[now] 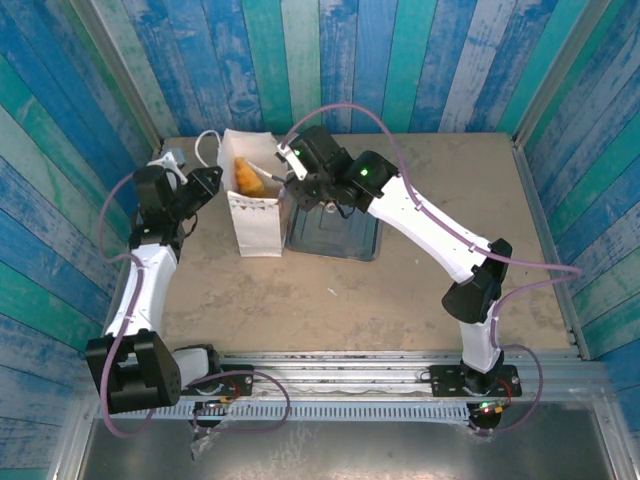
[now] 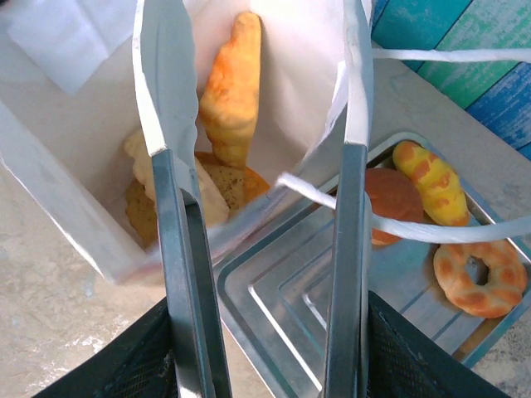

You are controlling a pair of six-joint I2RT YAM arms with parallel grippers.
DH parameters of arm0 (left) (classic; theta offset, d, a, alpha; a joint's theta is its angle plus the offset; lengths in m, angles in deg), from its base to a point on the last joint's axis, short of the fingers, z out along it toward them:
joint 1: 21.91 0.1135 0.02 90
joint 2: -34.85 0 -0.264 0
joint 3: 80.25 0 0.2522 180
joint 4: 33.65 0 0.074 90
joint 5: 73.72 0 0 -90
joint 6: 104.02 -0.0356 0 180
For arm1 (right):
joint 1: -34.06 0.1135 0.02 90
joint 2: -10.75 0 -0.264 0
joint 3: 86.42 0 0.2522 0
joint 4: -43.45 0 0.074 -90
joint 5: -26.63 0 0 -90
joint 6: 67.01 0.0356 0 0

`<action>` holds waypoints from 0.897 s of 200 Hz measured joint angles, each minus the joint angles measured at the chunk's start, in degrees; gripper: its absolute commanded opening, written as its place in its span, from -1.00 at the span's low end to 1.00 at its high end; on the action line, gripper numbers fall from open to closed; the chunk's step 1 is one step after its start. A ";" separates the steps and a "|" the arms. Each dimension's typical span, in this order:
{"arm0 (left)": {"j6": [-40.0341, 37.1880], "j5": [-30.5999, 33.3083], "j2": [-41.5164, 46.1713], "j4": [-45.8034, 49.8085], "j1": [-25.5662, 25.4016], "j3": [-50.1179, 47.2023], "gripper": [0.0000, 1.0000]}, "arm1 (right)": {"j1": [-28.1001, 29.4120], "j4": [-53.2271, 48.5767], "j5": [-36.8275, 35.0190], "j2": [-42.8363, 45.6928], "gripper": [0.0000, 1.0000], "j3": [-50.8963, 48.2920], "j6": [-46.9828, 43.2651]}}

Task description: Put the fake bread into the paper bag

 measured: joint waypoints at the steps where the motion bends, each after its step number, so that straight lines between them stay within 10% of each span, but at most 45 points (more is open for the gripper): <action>1: 0.02 0.00 0.00 0.00 0.00 0.00 -0.43 | 0.00 -0.02 0.02 0.00 0.08 0.02 0.02; 93: 0.28 -0.83 0.52 0.35 0.00 -0.02 0.11 | -0.02 2.08 4.26 4.94 0.08 0.11 1.44; 179: 0.52 5.35 12.44 1.99 0.00 -4.33 0.54 | -6.47 9.20 6.60 27.52 0.08 -17.49 4.24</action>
